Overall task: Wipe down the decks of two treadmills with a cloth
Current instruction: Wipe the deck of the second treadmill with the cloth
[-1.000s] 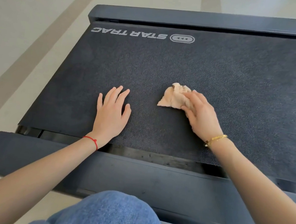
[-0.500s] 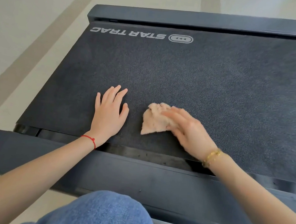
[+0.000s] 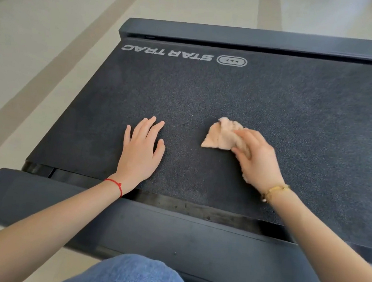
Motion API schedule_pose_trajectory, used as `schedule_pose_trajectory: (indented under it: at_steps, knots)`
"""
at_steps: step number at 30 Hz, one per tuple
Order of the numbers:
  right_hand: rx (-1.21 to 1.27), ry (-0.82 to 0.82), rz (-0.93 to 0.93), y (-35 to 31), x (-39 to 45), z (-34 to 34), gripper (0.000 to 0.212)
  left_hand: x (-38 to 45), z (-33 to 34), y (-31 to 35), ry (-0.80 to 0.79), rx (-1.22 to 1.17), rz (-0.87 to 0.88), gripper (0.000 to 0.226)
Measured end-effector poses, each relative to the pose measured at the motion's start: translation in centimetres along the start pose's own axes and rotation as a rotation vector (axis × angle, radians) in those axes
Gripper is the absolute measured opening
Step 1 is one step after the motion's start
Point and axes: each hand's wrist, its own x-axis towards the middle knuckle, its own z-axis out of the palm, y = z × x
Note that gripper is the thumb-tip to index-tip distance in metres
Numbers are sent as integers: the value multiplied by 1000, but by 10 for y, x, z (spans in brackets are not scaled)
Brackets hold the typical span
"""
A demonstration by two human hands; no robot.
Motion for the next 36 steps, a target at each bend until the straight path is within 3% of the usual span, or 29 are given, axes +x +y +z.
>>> schedule_pose_trajectory:
  at_steps: [4, 10, 13, 18, 22, 30, 36]
  knots:
    - [-8, 114, 172, 1, 24, 1, 36, 0, 0, -1, -3, 2, 2, 49]
    - [54, -103, -108, -25, -11, 17, 37, 1, 1, -1, -8, 16, 2, 49]
    - [18, -142, -149, -13, -9, 3, 40, 1, 0, 1, -13, 13, -5, 50]
    - [-81, -2, 78, 16, 45, -13, 41, 1, -3, 2, -28, 6, -14, 50]
    - [-56, 99, 216, 2, 89, 5, 46, 1, -3, 3, -31, 9, -22, 49]
    - [22, -153, -152, -34, 63, 34, 45, 1, -2, 0, -31, 8, -6, 50]
    - [-104, -26, 24, 14, 104, 5, 45, 2, -1, 1, -31, 28, -7, 52]
